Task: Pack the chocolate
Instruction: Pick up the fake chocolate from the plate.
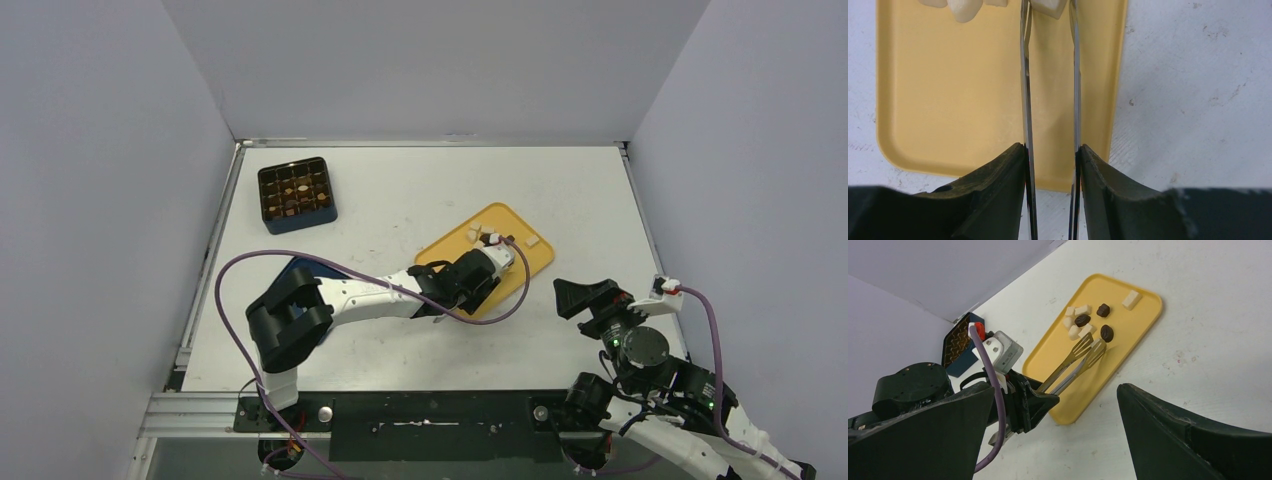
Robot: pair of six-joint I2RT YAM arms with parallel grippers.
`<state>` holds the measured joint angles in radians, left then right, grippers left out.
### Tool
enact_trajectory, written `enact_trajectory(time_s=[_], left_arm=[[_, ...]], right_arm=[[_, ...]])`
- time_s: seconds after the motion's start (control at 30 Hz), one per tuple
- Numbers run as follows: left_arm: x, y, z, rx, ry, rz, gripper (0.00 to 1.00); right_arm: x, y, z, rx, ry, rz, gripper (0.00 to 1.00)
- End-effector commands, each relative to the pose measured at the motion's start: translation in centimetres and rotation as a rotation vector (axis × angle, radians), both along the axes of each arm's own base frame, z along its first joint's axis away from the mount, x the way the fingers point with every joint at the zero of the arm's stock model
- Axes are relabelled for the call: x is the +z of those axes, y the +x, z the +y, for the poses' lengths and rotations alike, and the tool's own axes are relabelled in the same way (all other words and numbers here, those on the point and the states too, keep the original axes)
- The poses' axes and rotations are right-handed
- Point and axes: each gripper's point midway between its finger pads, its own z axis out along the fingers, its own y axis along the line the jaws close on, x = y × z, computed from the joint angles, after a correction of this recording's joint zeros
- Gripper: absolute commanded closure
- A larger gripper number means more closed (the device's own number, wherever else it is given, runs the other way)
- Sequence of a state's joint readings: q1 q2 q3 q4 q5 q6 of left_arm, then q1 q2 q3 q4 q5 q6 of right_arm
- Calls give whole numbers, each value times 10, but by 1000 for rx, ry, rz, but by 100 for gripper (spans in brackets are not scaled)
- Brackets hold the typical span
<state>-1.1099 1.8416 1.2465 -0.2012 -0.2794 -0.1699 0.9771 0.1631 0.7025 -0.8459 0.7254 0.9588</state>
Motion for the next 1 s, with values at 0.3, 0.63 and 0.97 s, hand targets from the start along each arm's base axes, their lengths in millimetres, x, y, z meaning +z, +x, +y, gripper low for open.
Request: enact_trajectory(time_s=[0.3,0.63,0.97], left_arm=[[28,10,-14,-12,-74,-51,68],[49,5,2,33,-94,-47,71],[71,5,32,144,-89,-31,74]], right_arm=[[3,1,2,1,26,-15,0],[3,1,2,3,27,-13,0],[3,1,1,-3,27,-14,0]])
